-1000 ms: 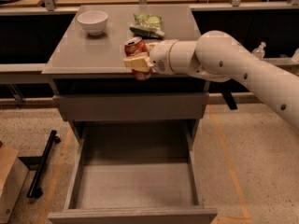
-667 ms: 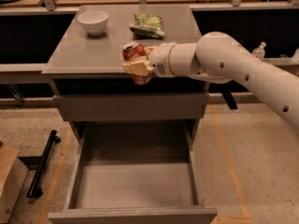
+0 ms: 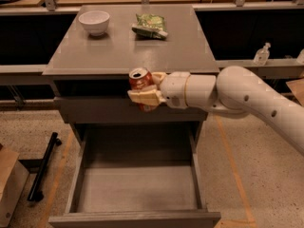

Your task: Place coke can into middle drawer

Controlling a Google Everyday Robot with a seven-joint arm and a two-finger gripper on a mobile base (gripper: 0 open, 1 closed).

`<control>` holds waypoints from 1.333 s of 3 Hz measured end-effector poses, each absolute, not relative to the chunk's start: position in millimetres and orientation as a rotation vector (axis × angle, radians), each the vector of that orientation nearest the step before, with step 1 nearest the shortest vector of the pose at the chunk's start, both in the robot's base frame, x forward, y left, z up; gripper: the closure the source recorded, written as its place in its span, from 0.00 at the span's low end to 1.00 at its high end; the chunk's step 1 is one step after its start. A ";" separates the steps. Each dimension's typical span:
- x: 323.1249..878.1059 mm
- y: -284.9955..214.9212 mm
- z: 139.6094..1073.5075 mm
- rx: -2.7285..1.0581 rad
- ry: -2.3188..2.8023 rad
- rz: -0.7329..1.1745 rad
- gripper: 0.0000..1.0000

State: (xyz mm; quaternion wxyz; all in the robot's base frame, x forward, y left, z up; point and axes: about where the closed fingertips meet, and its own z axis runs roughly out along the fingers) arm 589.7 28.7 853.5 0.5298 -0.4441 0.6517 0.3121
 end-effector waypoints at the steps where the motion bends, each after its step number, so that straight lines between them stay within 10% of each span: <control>1: 562.1 14.7 830.2 -1.088 1.520 0.815 1.00; 4: 557.8 33.3 752.7 -1.251 1.453 0.917 1.00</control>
Offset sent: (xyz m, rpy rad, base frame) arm -0.0204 -0.0061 -0.0138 0.0014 -0.0109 0.0706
